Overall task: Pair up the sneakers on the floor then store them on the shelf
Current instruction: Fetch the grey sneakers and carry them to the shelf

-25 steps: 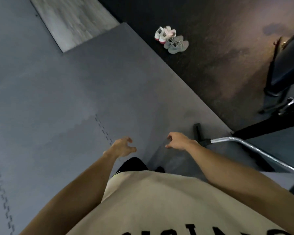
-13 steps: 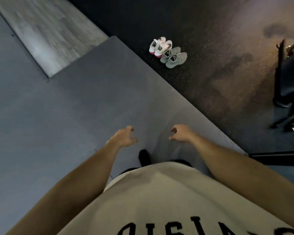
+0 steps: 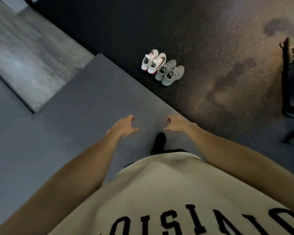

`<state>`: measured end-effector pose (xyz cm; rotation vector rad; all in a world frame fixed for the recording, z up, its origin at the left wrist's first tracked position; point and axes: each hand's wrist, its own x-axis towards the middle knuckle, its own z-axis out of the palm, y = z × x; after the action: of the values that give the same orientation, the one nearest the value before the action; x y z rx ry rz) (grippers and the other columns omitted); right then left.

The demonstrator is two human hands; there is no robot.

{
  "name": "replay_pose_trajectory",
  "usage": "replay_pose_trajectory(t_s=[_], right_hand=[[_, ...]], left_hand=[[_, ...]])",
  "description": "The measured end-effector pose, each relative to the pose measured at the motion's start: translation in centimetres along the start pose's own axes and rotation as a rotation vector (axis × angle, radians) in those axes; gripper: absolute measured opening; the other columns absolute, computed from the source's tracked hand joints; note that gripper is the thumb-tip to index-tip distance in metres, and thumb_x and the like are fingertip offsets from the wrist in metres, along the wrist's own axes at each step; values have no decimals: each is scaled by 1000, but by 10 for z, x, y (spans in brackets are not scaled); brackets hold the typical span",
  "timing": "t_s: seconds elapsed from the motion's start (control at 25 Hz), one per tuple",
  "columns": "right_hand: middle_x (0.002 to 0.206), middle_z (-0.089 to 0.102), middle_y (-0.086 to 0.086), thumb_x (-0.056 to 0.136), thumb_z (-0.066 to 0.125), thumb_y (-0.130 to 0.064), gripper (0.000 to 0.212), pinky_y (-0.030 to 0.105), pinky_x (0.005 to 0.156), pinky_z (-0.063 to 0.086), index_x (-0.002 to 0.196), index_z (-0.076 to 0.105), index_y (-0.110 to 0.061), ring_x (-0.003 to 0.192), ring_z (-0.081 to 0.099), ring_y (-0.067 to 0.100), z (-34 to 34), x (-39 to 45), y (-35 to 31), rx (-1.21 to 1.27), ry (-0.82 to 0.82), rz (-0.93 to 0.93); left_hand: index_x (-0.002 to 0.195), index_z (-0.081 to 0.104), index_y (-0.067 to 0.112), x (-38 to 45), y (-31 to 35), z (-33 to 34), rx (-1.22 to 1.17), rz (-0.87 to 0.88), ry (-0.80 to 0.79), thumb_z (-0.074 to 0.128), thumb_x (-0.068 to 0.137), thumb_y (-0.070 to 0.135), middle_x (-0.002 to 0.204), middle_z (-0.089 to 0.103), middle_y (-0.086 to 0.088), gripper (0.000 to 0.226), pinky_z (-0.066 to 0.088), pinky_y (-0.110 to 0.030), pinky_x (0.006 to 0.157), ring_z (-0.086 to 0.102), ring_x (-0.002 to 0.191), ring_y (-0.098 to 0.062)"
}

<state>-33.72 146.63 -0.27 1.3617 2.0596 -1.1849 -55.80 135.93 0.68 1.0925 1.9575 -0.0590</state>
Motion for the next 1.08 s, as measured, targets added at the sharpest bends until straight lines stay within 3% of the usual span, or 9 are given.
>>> replay_pose_trajectory(t_s=[0.28,0.44,0.6,0.72,1.08], right_hand=[[128,55,9,87,68,-28,53,30,84,44,133,50,-10,114,54,26,-138,111,-55,11,-11,0],[126,57,8,85,69,-27,50,36,93,48,130,53,-12,113,55,25,-189,169,-74,84,27,77],[118,60,10,83,71,-29,44,33,85,46,119,58,-9,111,57,29,-249,217,-93,169,127,211],[130,56,11,84,70,-30,54,32,90,44,131,53,-10,120,53,30,-287,242,-95,255,172,299],[133,57,11,85,69,-24,53,38,101,46,133,51,-9,121,54,29,-364,315,-36,422,192,387]], left_hand=[[138,42,22,127,59,-126,26,56,-32,70,84,42,135,54,-11,64,48,-36,90,58,114,-26],[137,42,19,209,82,-196,103,141,-71,69,85,40,134,53,-12,62,48,-40,96,56,116,-27],[137,44,18,291,124,-270,222,262,-129,71,84,37,134,53,-10,63,47,-36,94,55,118,-25],[137,45,19,338,161,-312,332,348,-142,72,81,40,131,55,-9,67,47,-36,95,55,116,-25],[134,46,22,453,278,-345,447,383,-221,71,78,43,129,55,-9,65,48,-42,93,57,110,-26]])
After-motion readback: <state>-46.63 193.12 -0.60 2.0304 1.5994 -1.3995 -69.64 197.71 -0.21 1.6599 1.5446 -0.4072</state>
